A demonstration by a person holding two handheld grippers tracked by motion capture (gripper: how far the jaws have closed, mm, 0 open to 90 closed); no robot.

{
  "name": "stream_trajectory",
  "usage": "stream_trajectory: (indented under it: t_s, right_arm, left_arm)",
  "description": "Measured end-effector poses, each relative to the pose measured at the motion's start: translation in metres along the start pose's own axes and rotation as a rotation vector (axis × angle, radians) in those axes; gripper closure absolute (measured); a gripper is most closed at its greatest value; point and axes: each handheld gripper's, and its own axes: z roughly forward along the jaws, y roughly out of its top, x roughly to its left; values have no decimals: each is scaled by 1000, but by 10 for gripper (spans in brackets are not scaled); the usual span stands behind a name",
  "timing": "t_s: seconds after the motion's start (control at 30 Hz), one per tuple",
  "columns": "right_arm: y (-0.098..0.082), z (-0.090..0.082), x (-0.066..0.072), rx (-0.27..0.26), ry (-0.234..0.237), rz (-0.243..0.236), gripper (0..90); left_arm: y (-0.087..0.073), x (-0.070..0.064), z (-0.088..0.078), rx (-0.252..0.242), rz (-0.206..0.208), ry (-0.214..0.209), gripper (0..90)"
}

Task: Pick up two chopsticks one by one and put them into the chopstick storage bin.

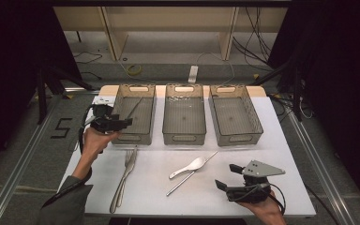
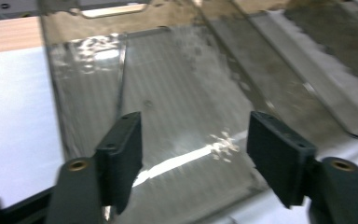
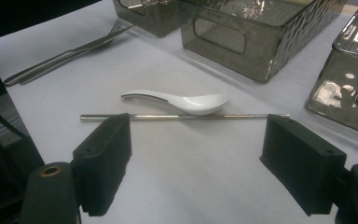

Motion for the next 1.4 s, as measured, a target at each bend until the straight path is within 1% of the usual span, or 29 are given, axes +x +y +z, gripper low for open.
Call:
stream_trajectory:
  t_s: [0.03,0.07,0.13,0.17,0.27,0.37,0.43,0.5,0.57,0.6,0.63,0.67,0.7,0.83,0.93,1.0,1.1,1.13,1.2,1.4]
  right_arm:
    - [0,-1,0,1,0,0,245]
    - [1,-1,0,-9,-1,0,245]
    - [1,-2,0,-13,-5,-2,245]
    - [1,-3,0,-15,-12,-5,244]
    - [2,-3,-1,-26,-22,-5,244]
    - [1,-3,-1,-23,-23,-1,244]
    - [1,-2,-1,-20,-28,-6,244]
    - [1,-2,-1,-16,-28,-8,243]
    - [1,-2,0,-15,-28,-8,243]
    - [1,-2,0,-14,-28,-8,243]
    - [1,-1,0,-16,-28,-9,243]
    - [1,-1,0,-16,-29,-8,243]
    - [1,-1,0,-14,-29,-9,243]
    - [1,0,0,-7,-26,-12,242]
    - [1,0,0,-4,-23,-12,242]
    - [1,0,1,-5,-21,-9,241]
    - [1,0,1,0,-16,-12,240]
    - [1,1,1,2,-16,-10,239]
    - [1,1,1,3,-13,-10,239]
    - [1,1,1,10,-13,-12,239]
  left_arm:
    - [0,-4,-2,25,2,-19,313]
    - [-1,-8,-4,29,6,-28,280]
    - [-2,-17,-8,32,15,-60,262]
    - [-3,-23,-9,45,33,-71,253]
    - [-6,-38,-10,70,75,-82,235]
    - [-10,-52,-10,104,93,-113,222]
    - [-14,-60,-10,123,110,-126,218]
    - [-17,-69,-10,148,137,-129,206]
    - [-21,-75,-10,159,156,-137,200]
    - [-23,-79,-9,161,157,-143,198]
    - [-25,-83,-8,172,171,-147,195]
    - [-27,-86,-7,183,185,-146,192]
    - [-29,-88,-7,188,190,-145,190]
    - [-33,-99,-6,212,213,-169,193]
    - [-37,-109,-3,257,244,-195,202]
    - [-40,-115,-1,281,255,-208,214]
    - [-45,-124,2,314,276,-217,228]
    - [-46,-127,3,330,289,-219,234]
    - [-48,-133,4,344,310,-215,248]
    - [-60,-154,9,385,348,-249,299]
